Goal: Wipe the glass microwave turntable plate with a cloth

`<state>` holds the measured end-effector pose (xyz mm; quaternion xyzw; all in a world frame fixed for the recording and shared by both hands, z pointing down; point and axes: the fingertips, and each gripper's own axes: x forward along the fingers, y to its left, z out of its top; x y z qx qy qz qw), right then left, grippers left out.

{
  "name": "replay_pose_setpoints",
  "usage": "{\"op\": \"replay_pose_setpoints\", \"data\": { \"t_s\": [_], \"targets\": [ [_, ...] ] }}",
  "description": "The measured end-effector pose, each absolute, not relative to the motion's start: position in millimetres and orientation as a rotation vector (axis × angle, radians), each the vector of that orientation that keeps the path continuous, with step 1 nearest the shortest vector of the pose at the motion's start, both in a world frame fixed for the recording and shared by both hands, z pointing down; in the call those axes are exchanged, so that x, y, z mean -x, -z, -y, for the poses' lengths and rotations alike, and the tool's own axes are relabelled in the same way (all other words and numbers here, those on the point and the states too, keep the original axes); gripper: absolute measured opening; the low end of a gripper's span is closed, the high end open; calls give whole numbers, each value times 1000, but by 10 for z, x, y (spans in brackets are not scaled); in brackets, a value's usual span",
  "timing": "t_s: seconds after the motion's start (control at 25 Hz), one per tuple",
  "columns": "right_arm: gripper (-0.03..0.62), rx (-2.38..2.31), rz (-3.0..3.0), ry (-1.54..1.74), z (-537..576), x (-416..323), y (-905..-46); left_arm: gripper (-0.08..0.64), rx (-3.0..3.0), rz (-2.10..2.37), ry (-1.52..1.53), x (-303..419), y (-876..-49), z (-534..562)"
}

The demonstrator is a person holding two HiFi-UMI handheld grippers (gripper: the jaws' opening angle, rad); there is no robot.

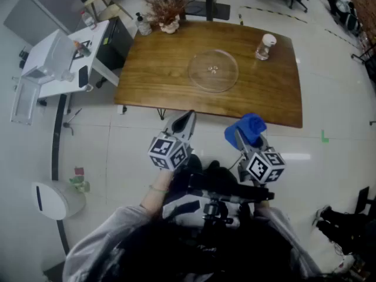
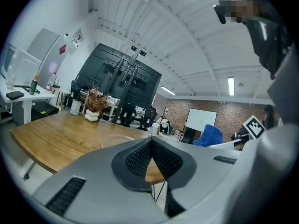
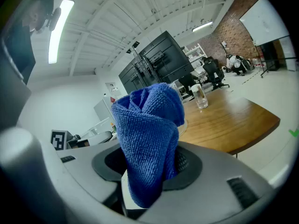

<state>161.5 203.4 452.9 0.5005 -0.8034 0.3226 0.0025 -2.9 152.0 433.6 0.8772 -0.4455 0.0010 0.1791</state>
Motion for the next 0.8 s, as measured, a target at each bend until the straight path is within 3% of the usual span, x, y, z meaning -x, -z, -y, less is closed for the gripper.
{"op": "replay_pose_setpoints", "data": {
  "t_s": [0.44, 0.8],
  "targets": [
    [187, -1518, 2467, -951, -1408, -1566, -4815, 6, -2436, 1248, -93, 112, -4628, -1032],
    [187, -1645, 2403, -900, -162, -1298, -4867, 6, -2501, 1096, -149, 312, -4757, 122]
  ]
}}
